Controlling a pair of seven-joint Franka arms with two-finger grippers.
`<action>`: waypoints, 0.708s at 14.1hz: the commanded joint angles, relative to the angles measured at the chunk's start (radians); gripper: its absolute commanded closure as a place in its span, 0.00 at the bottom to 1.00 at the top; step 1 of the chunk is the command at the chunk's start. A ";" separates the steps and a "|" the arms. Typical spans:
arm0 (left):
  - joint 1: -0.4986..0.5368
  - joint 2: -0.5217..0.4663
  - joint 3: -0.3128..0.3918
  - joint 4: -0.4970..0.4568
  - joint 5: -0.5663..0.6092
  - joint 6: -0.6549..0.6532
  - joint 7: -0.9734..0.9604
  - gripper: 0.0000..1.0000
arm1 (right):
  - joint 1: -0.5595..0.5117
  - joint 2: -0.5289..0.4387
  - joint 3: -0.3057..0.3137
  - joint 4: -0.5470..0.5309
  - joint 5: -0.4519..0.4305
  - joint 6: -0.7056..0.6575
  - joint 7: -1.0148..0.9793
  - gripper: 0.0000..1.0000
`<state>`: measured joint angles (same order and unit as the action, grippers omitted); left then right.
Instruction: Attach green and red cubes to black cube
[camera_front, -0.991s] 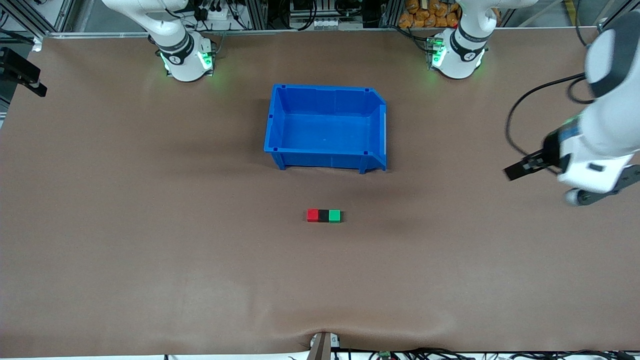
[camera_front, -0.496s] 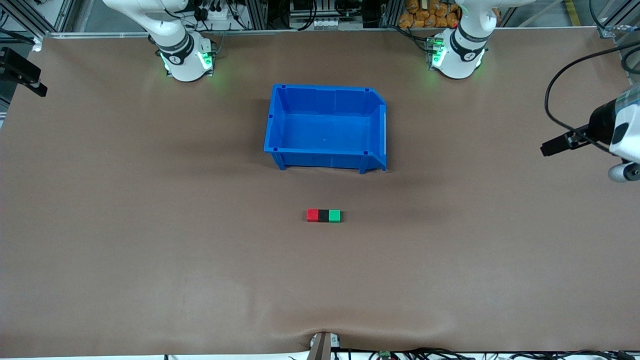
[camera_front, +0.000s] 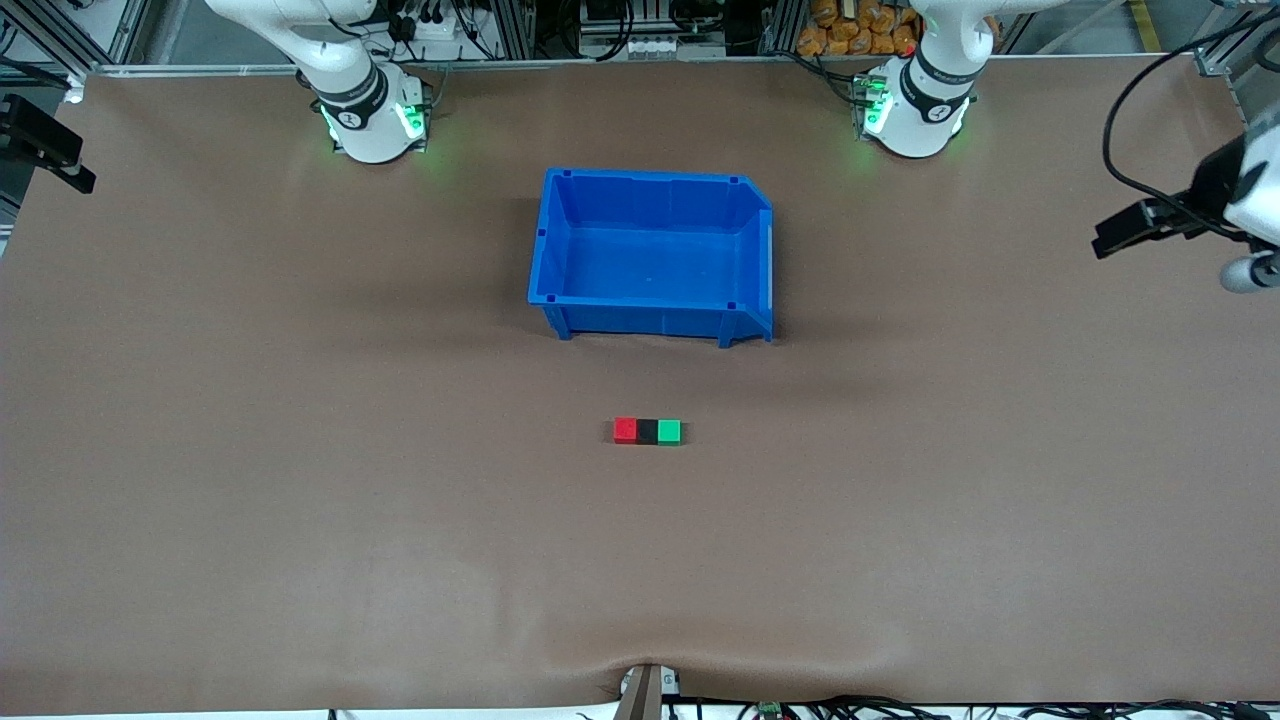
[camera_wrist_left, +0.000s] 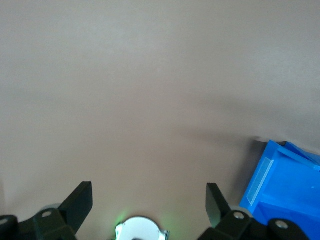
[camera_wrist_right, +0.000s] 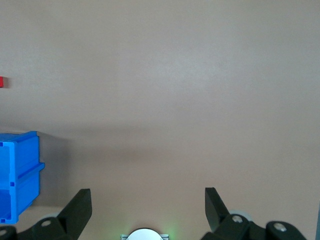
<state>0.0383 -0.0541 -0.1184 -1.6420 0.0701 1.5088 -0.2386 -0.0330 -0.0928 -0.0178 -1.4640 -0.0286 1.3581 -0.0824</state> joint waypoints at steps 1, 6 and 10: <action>-0.041 -0.093 0.005 -0.130 -0.013 0.076 0.018 0.00 | -0.028 0.010 0.024 0.017 -0.002 -0.014 0.010 0.00; -0.120 -0.130 0.059 -0.116 -0.015 0.048 0.045 0.00 | -0.028 0.010 0.024 0.017 -0.001 -0.016 0.010 0.00; -0.109 -0.141 0.060 -0.084 -0.065 -0.016 0.070 0.00 | -0.030 0.010 0.024 0.017 -0.001 -0.016 0.009 0.00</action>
<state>-0.0735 -0.1755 -0.0648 -1.7333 0.0336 1.5190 -0.1921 -0.0341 -0.0918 -0.0175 -1.4640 -0.0286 1.3547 -0.0824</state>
